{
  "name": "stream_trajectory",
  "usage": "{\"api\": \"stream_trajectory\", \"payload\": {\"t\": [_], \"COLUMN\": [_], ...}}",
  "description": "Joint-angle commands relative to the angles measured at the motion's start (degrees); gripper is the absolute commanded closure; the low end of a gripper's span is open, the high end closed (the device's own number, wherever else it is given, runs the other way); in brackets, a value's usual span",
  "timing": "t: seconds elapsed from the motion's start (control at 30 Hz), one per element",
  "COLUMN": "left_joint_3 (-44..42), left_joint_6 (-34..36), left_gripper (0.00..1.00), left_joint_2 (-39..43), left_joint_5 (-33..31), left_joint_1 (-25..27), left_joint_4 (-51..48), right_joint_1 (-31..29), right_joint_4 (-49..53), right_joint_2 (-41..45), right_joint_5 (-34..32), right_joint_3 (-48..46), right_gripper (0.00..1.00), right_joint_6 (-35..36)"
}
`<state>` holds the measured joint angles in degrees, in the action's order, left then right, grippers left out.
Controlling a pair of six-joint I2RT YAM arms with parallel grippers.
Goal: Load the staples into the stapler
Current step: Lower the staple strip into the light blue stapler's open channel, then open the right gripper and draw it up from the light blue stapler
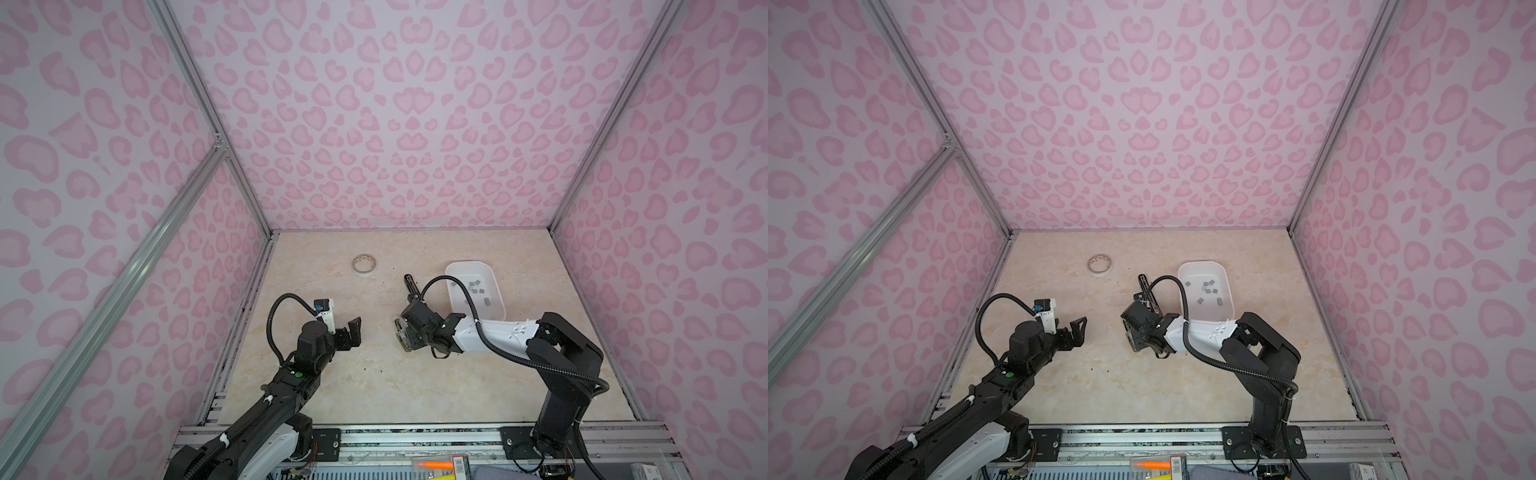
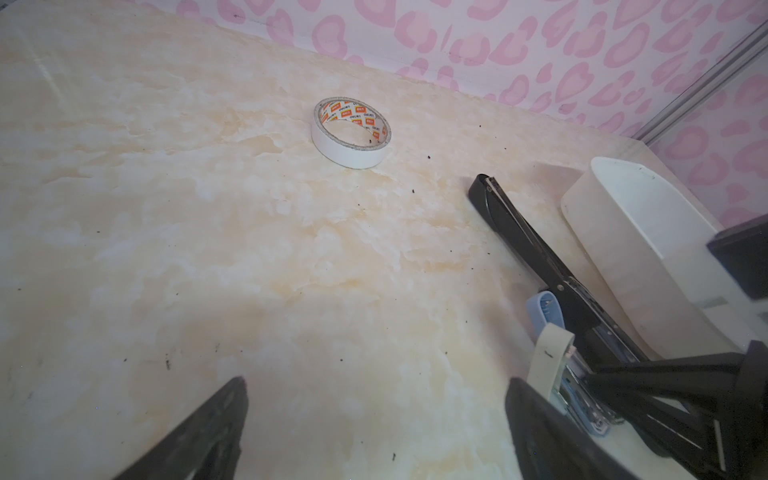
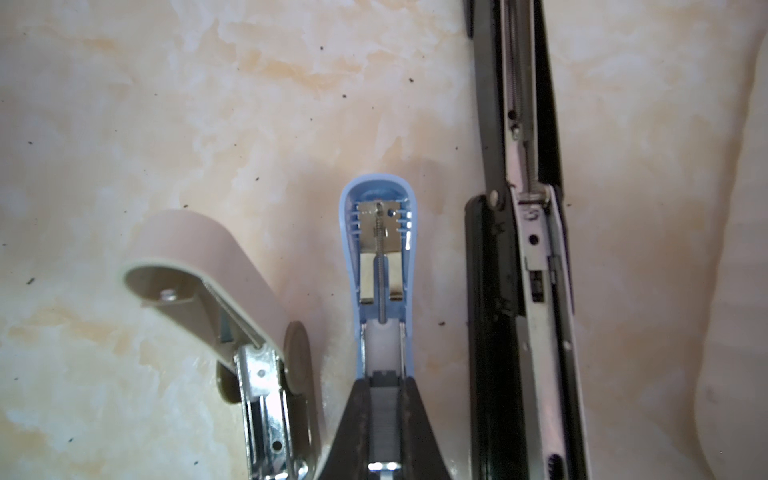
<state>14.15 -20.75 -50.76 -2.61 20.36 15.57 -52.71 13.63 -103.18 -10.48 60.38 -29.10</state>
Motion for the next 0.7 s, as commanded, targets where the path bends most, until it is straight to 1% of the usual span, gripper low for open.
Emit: {"api": "stream_trajectory", "payload": {"t": [0.0,0.33,0.47,0.6,0.67], "left_joint_3": [0.72,0.85,0.75,0.64,0.69], "left_joint_6": [0.27,0.33,0.4,0.4,0.45], "left_gripper": [0.02,0.02,0.02,0.03,0.02], "left_joint_2": [-0.11,-0.3,-0.15,-0.12,-0.12], "left_joint_5": [-0.4,-0.46,-0.38,-0.38,-0.38], "left_joint_1": [0.07,0.13,0.12,0.28,0.29], "left_joint_4": [1.92,1.92,2.0,2.01,2.08], "right_joint_1": [-0.04,-0.15,-0.26,-0.28,-0.29], "right_joint_4": [0.11,0.26,-0.36,-0.44,-0.35], "right_joint_2": [-0.46,-0.04,1.2,2.16,2.58], "right_joint_5": [-0.07,1.45,1.87,1.3,0.95], "right_joint_3": [-0.13,-1.17,-2.24,-2.51,-2.46], "right_gripper": [0.91,0.89,0.8,0.77,0.74], "right_joint_6": [-0.05,-1.12,-1.27,-1.01,-0.78]}}
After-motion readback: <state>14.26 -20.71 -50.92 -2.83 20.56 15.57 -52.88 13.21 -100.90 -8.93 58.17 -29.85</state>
